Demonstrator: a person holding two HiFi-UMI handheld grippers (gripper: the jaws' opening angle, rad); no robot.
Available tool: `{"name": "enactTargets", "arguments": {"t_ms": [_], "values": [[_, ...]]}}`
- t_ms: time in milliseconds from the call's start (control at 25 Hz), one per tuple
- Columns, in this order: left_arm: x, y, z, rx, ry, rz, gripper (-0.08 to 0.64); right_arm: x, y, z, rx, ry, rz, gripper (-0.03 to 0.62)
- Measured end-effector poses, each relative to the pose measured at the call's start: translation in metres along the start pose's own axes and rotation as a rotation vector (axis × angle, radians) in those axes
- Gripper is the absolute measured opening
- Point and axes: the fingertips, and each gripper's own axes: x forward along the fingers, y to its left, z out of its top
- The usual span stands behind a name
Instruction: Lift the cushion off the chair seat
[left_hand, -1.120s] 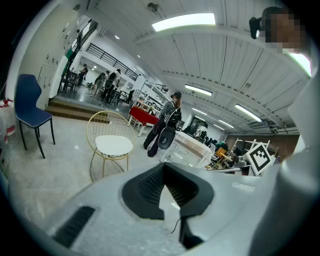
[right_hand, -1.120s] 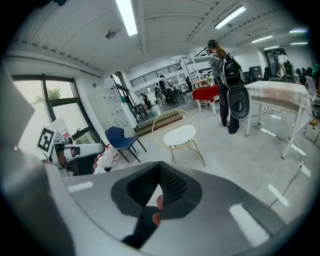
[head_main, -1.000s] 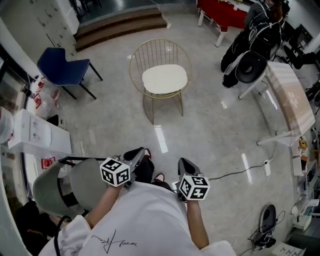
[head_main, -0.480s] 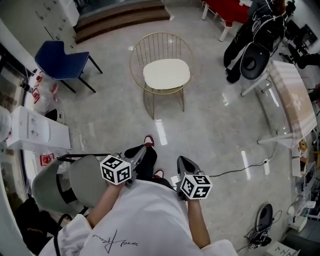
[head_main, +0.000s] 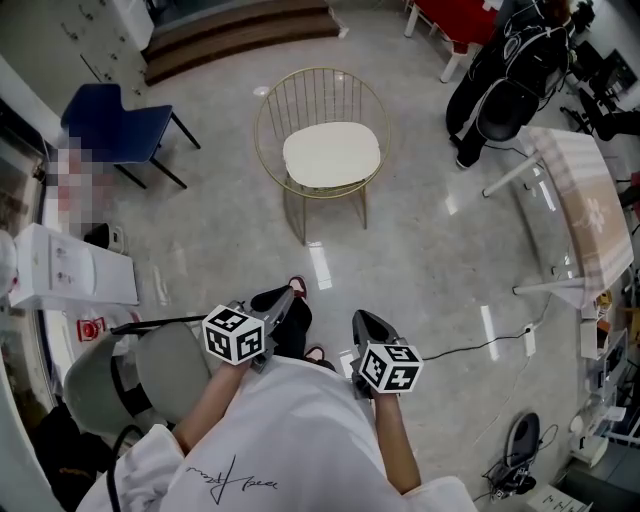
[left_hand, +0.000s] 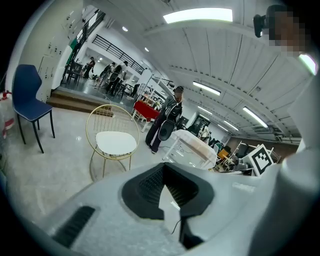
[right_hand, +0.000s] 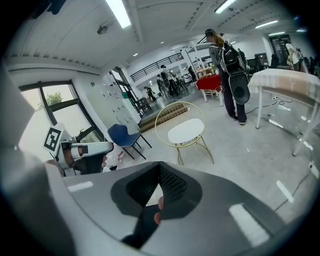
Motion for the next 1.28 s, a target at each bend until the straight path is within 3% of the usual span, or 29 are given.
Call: {"name": "enactTargets", "arguments": {"t_ms": [200,480,1280], "values": [[0.02,0.026,0.02,0.026,0.031,0.037,0.005,0.027,-0.002,0.025,-0.025,0.019,-0.001,0.008],[0.044,0.069,0.064,-0.003,0.026,0.056,0.005,0.071,0.0,0.067,-0.053,0.047,-0.002,0.008],[0.088,0.159,0.165,0.011,0.02,0.035,0.005,0.186,0.025,0.169,-0.13,0.068,0.013,0.008]]}}
